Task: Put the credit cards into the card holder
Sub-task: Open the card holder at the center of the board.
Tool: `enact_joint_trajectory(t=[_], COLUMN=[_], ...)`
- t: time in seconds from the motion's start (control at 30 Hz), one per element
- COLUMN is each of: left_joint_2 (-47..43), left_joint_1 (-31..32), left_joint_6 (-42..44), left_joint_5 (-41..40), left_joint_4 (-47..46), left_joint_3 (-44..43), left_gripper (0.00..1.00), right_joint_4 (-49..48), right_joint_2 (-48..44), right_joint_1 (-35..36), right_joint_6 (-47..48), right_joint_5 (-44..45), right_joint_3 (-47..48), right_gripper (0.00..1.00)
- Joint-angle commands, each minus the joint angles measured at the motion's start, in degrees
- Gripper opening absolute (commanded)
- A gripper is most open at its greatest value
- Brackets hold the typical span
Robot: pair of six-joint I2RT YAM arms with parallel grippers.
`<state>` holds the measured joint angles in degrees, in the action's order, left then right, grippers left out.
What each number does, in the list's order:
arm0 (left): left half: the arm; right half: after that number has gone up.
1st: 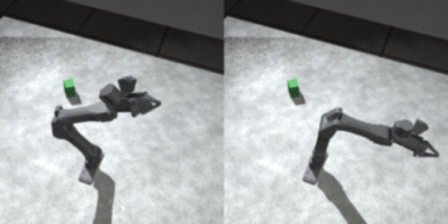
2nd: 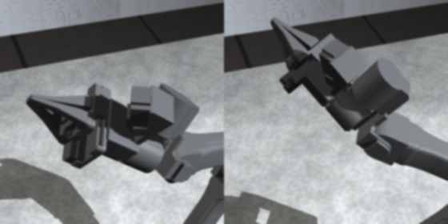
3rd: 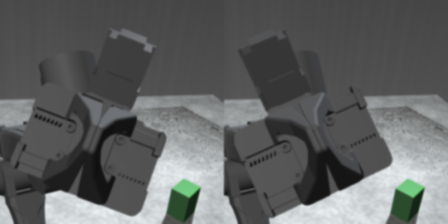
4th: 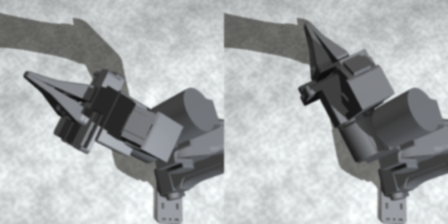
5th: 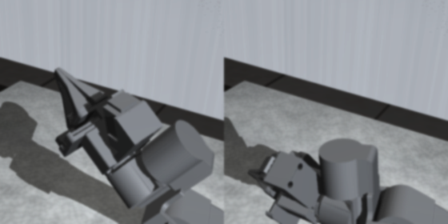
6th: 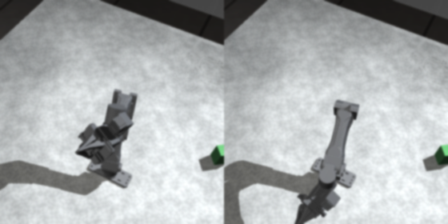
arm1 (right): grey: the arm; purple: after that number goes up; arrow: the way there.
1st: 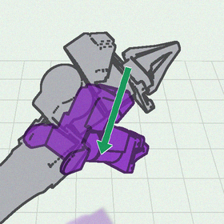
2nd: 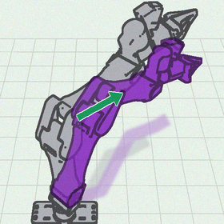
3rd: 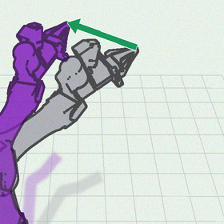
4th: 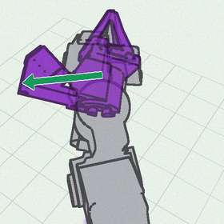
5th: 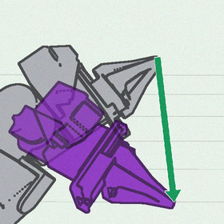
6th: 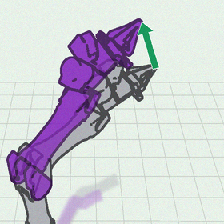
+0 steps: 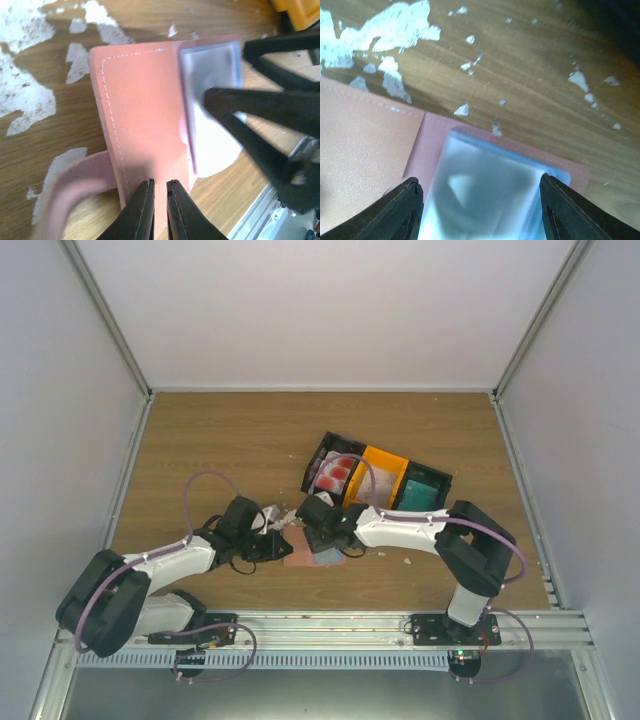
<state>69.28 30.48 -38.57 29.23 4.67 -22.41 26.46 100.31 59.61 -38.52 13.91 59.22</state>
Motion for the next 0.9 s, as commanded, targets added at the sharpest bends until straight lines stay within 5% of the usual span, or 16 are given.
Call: enact_joint_trajectory(t=[0.0,0.47,0.87], left_joint_2=[3.52,4.89,7.77], left_joint_1=[-0.31,-0.33,-0.33], left_joint_6=[1.0,2.52,4.56], left_joint_5=[0.35,-4.69,-4.33], left_joint_4=[-3.53,-0.3,-0.8], left_joint_3=[0.11,-0.85,-3.25], left_gripper=[0.13,0.15,0.15], right_joint_4=[0.26,-5.84,-7.82], right_joint_2=[-2.05,-0.26,-0.38], right_joint_1=[-3.11,-10.6,-12.06], right_joint_6=[2.89,20.2,20.6], right_joint_5=[-1.45,-15.78,-18.54], right_joint_3=[0.96,0.01,-4.59], right_gripper=[0.64,0.65,0.52])
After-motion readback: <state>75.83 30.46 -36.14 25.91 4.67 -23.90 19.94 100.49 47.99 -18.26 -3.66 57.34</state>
